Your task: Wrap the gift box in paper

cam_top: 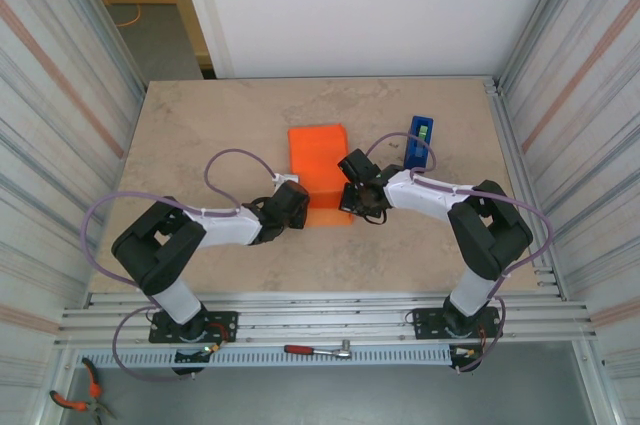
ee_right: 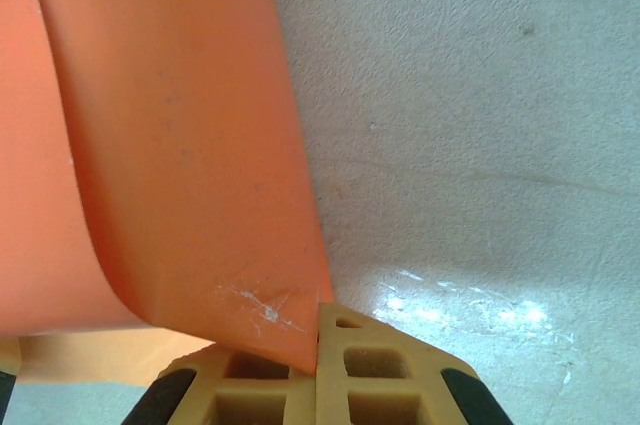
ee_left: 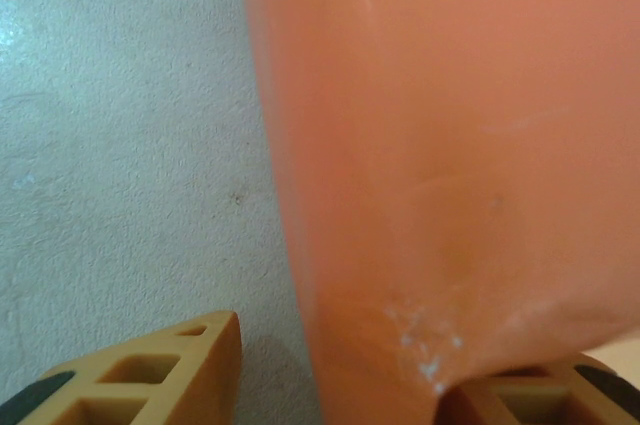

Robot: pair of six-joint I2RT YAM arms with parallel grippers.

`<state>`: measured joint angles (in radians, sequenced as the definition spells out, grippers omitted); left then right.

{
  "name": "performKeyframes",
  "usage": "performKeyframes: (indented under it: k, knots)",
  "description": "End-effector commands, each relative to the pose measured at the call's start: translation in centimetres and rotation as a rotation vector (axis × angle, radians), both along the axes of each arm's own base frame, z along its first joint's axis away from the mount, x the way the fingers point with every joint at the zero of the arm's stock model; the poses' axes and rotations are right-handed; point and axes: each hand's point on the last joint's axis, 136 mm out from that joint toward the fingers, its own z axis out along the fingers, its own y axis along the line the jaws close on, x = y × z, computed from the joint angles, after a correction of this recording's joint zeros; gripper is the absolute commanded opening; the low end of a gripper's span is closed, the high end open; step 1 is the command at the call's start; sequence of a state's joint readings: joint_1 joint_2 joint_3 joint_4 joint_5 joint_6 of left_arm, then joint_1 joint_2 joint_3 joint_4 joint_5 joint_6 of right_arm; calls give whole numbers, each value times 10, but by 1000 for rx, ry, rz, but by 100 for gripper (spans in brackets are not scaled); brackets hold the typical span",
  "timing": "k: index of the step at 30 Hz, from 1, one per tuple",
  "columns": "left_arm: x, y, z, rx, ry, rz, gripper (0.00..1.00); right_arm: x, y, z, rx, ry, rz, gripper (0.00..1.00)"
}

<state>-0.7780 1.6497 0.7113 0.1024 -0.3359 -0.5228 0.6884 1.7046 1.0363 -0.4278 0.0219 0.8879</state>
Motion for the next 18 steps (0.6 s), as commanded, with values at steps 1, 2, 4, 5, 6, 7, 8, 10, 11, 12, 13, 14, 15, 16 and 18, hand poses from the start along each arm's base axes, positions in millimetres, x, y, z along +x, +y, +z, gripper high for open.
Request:
performKeyframes:
  k: [1, 2, 4, 5, 6, 7, 8, 10, 11, 12, 13, 14, 15, 16, 18]
  knots:
    - [6, -3, 5, 0, -14, -3, 47, -1, 4, 4, 5, 6, 20, 0]
    - [5, -4, 5, 2, -14, -4, 47, -1, 5, 5, 8, 2, 22, 0]
    - [5, -3, 5, 2, -12, -3, 47, -1, 7, 5, 16, -2, 31, 0]
    - [6, -3, 5, 3, -14, -3, 47, -2, 8, 4, 18, -1, 34, 0]
    - [6, -4, 5, 1, -14, -3, 47, -2, 8, 4, 17, 2, 35, 0]
    - [6, -4, 5, 1, -14, -3, 47, -2, 7, 4, 13, 5, 36, 0]
    - [6, -4, 6, 0, -15, -4, 47, -3, 6, 3, 7, 10, 31, 0]
    - [6, -5, 6, 0, -16, -5, 47, -5, 4, 2, 0, 14, 28, 24]
    - [6, -5, 6, 0, -16, -6, 47, -5, 4, 2, 0, 13, 27, 29]
    - [6, -5, 6, 1, -16, -7, 47, -6, 2, 2, -1, 14, 24, 33]
    - [6, -5, 6, 1, -17, -7, 47, -7, 2, 1, 0, 13, 24, 34]
    - [6, -5, 6, 3, -17, -7, 47, -9, 2, 1, -1, 15, 25, 34]
    - [6, -5, 6, 2, -17, -7, 47, -10, 1, 0, -2, 14, 24, 34]
    - [6, -5, 6, 2, -15, -9, 47, -11, 0, -1, -5, 16, 23, 34]
    - [6, -5, 6, 2, -16, -8, 47, -13, -1, -3, -6, 20, 21, 34]
